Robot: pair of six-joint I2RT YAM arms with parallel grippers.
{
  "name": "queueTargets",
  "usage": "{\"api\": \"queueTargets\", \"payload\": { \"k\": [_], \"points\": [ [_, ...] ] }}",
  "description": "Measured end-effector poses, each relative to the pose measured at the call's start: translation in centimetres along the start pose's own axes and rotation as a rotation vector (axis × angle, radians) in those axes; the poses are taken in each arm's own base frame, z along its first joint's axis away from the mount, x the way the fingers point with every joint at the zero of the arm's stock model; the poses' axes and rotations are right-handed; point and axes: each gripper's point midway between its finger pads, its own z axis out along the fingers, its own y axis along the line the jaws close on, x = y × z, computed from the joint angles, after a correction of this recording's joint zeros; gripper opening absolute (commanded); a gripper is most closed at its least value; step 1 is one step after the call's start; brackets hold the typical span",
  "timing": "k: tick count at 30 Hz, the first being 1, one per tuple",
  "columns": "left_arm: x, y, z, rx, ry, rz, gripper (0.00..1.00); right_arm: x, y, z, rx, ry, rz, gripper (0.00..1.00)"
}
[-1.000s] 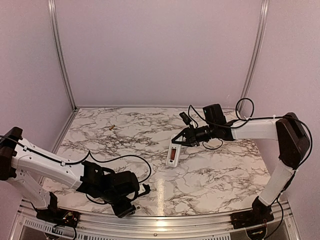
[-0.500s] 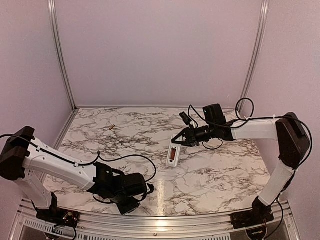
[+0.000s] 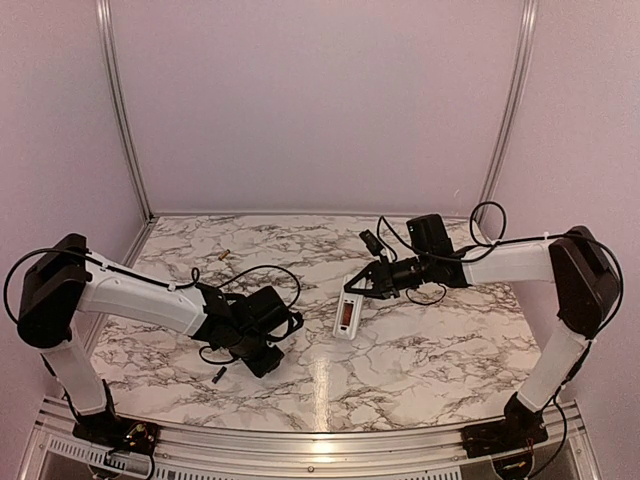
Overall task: Load the batteries into the remote control
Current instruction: Move the battery cover to the center of the board, then move the battery to the center of the board.
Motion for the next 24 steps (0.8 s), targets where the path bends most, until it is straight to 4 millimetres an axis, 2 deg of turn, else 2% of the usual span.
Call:
{"api": "queueTargets", "payload": {
  "k": [2, 5, 12, 15, 18, 21, 24],
  "points": [
    [-0.5, 0.6, -0.1, -0.004, -0.012, -0.01, 0.55, 0.3, -0.1, 0.0, -0.007, 0.002, 0.004, 0.0],
    [-1.4, 1.2, -1.0, -0.006, -0.04, -0.045, 0.6, 0.3, 0.1, 0.1, -0.018, 0.001, 0.004, 0.0],
    [-2.6, 1.8, -7.5, 0.031, -0.155, -0.208, 0.62, 0.7, 0.0, 0.1, -0.035, -0.004, -0.001, 0.0],
    [-0.5, 2.1, -8.8, 0.053, -0.143, -0.302, 0.62, 1.0, -0.1, 0.1, -0.041, -0.005, 0.008, 0.0],
    [2.6, 2.7, -8.4, 0.04, -0.08, -0.384, 0.61, 0.9, 0.0, 0.1, -0.048, -0.013, 0.002, 0.0],
    [5.5, 4.5, -7.9, -0.005, -0.007, -0.483, 0.6, 0.6, 0.2, 0.1, -0.058, -0.022, -0.011, 0.0],
    [6.2, 7.0, -8.1, -0.066, 0.009, -0.584, 0.61, 0.5, 0.4, 0.1, -0.063, -0.025, -0.011, 0.0]
  ]
}}
